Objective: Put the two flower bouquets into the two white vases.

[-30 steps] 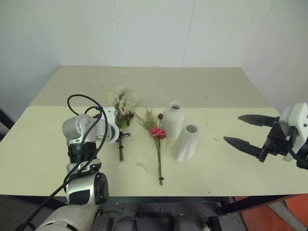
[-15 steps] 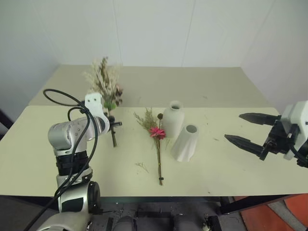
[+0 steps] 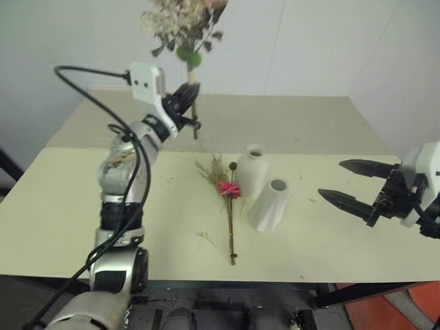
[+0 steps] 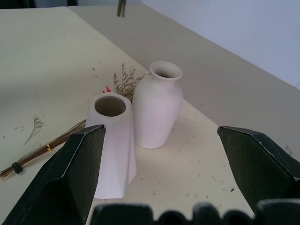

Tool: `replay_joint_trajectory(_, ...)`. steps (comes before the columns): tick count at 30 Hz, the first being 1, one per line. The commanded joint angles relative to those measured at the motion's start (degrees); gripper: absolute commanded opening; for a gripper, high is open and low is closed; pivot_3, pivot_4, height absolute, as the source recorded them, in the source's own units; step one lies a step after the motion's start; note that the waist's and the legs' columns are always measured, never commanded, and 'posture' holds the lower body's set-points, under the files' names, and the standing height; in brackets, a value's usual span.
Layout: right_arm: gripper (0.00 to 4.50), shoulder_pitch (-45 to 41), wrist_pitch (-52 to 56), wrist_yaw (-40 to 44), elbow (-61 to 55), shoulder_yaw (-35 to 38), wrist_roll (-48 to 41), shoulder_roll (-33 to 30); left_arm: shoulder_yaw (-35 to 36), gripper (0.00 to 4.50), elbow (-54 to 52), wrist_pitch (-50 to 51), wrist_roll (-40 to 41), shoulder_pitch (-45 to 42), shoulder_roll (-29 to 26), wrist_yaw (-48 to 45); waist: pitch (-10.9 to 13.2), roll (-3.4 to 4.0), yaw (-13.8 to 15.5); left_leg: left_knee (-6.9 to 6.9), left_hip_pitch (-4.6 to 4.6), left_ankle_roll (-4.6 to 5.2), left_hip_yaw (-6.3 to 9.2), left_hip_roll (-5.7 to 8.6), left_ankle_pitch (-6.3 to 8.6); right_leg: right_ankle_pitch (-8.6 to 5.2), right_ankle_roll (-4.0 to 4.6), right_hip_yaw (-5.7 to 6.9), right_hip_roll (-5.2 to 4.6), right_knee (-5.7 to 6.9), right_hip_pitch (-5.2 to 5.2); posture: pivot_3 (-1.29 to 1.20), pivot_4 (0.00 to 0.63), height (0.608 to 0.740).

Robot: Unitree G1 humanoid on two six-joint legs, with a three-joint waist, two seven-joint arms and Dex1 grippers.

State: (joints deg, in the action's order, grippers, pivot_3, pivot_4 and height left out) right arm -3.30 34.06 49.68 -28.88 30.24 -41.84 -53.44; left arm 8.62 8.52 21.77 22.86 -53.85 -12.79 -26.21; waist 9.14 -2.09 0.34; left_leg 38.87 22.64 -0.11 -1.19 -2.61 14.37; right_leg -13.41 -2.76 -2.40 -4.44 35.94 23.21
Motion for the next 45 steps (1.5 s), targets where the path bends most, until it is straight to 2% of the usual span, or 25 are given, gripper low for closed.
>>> replay_joint_trajectory(1, 4.50, -0.70, 0.07, -1.03, -1.80, 1.05, -1.24, 0.06, -0.87, 0.06, 3.35, -5.20, 1.85, -4.16, 3.14, -3.96, 0.00, 0.00, 0.20, 0.01, 0.04, 0.02, 0.00, 0.00, 0.01, 0.01, -0.02, 0.00, 0.00, -0.05, 0.02, 0.00, 0.150, 0.740)
replay_joint_trajectory(9, 4.50, 0.30, 0.54, -2.69, -4.18, 2.02, -1.89, 0.86, -0.46, 0.06, 14.82, -9.09, 8.29, -9.61, 7.75, -20.15, 0.01, -0.01, 0.19, 0.02, 0.13, 0.06, 0.00, -0.01, 0.03, 0.02, -0.04, 0.01, 0.02, -0.06, 0.10, 0.00, 0.150, 0.740)
replay_joint_trajectory(12, 4.50, 0.83, 0.77, -3.46, -5.15, 2.49, -2.26, 1.12, -0.79, 0.06, 19.72, -11.45, 7.31, -11.45, 8.55, -22.81, 0.01, -0.01, 0.20, 0.03, 0.16, 0.07, 0.01, 0.00, 0.03, 0.02, -0.04, 0.02, 0.02, -0.07, 0.10, 0.00, 0.150, 0.740)
replay_joint_trajectory(18, 4.50, 2.43, 0.81, -4.90, -6.71, 3.93, -3.20, 1.29, -1.84, 0.06, 29.44, -17.30, 3.87, -14.30, 10.74, -24.52, 0.01, -0.02, 0.25, 0.03, 0.18, 0.09, 0.01, 0.00, 0.04, 0.02, -0.05, 0.02, 0.02, -0.11, 0.10, 0.00, 0.150, 0.740)
replay_joint_trajectory(22, 4.50, 3.42, 0.92, -5.68, -7.64, 4.88, -3.56, 1.54, -2.69, 0.06, 32.35, -19.40, 2.10, -14.66, 11.69, -25.33, 0.01, -0.02, 0.23, 0.03, 0.18, 0.09, 0.02, 0.00, 0.04, 0.02, -0.05, 0.02, 0.02, -0.11, 0.10, 0.00, 0.150, 0.740)
replay_joint_trajectory(34, 4.50, 5.76, 1.21, -7.30, -9.50, 6.98, -5.00, 1.64, -5.11, 0.06, 35.95, -23.88, -3.50, -12.34, 12.45, -24.64, 0.01, -0.02, 0.26, 0.03, 0.17, 0.09, 0.02, 0.00, 0.04, 0.02, -0.05, 0.02, 0.02, -0.09, 0.10, 0.00, 0.150, 0.740)
replay_joint_trajectory(45, 4.50, 5.60, 0.86, -7.77, -9.24, 6.37, -5.17, 1.49, -4.60, 0.06, 37.27, -24.33, -4.75, -12.36, 12.47, -21.66, 0.01, -0.02, 0.27, 0.03, 0.18, 0.09, 0.03, 0.00, 0.05, 0.03, -0.06, 0.02, 0.02, -0.08, 0.11, 0.00, 0.150, 0.740)
